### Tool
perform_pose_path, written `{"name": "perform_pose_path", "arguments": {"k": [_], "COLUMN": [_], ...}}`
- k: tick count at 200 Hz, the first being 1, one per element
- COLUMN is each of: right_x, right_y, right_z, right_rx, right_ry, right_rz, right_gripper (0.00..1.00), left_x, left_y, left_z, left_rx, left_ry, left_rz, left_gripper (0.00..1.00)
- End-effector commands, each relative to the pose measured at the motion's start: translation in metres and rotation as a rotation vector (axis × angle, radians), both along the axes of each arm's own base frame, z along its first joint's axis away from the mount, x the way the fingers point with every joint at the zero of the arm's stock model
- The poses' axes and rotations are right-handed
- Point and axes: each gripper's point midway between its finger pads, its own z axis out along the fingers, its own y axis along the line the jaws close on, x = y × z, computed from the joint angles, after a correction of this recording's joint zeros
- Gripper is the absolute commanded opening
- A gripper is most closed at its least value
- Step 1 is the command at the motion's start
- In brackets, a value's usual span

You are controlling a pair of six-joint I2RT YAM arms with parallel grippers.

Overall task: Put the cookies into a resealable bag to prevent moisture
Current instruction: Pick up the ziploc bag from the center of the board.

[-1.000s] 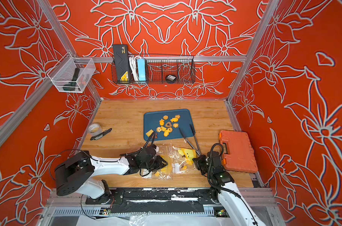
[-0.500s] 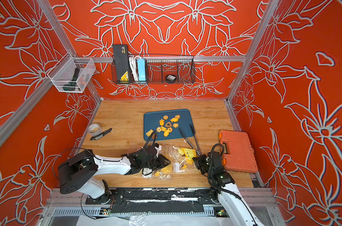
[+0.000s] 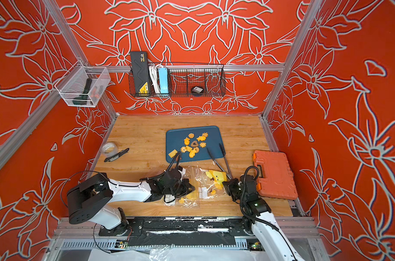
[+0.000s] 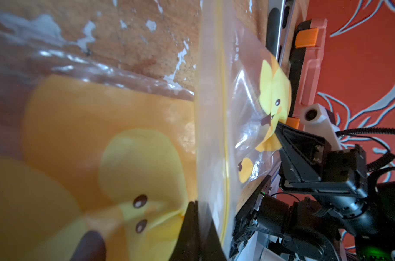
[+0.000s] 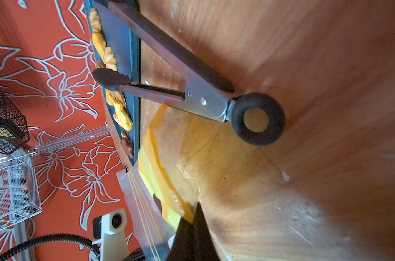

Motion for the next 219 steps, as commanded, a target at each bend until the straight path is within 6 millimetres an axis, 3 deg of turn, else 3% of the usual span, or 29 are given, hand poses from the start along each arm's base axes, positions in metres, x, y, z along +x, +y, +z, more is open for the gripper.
{"name": "perform_pose_path", "arguments": {"k": [1,12,28,40,52,87,102,120,147,165,177,187,219], "right_x": [-0.009,-0.004,0.005,0.011,0.014,0.023,0.028,0.033,0.040,0.042,0.042,0.041,0.041], "right_y": [-0.009,-0.007,-0.005,-0.006,-0.008,-0.021,-0.021,-0.020,-0.022,-0.023,-0.028,-0.033,-0.045], "right_z": [-0.017,-0.006,0.019,0.039,0.058,0.084,0.084,0.081,0.077,0.075,0.072,0.069,0.057], "right_rx": [-0.067,-0.093,-0.165,-0.242,-0.329,-0.554,-0.605,-0.646,-0.692,-0.706,-0.728,-0.756,-0.835], "right_ry": [0.050,0.008,-0.085,-0.152,-0.201,-0.206,-0.176,-0.115,-0.042,-0.020,0.008,0.036,0.130], "right_rz": [-0.001,0.031,0.107,0.169,0.228,0.353,0.415,0.485,0.556,0.568,0.561,0.559,0.603], "right_gripper": [0.00,0.17,0.52,0.67,0.73,0.78,0.78,0.77,0.76,0.76,0.75,0.75,0.80], "left_x": [0.010,0.013,0.019,0.025,0.033,0.067,0.084,0.103,0.115,0.120,0.126,0.134,0.162], "left_y": [0.004,0.007,0.013,0.019,0.028,0.085,0.126,0.191,0.282,0.324,0.337,0.335,0.294], "left_z": [0.022,0.030,0.045,0.058,0.075,0.138,0.167,0.195,0.225,0.244,0.243,0.235,0.177], "left_rx": [0.022,0.042,0.087,0.130,0.148,0.252,0.381,0.601,0.976,1.197,1.227,1.233,1.189], "left_ry": [-0.075,-0.101,-0.139,-0.168,-0.198,-0.314,-0.366,-0.375,-0.302,-0.282,-0.258,-0.244,-0.171], "left_rz": [0.025,0.031,0.035,0.037,0.036,0.063,0.082,0.158,0.288,0.392,0.425,0.414,0.275], "left_gripper": [0.00,0.00,0.00,0.00,0.00,0.00,0.00,0.00,0.00,0.00,0.00,0.00,0.00]}}
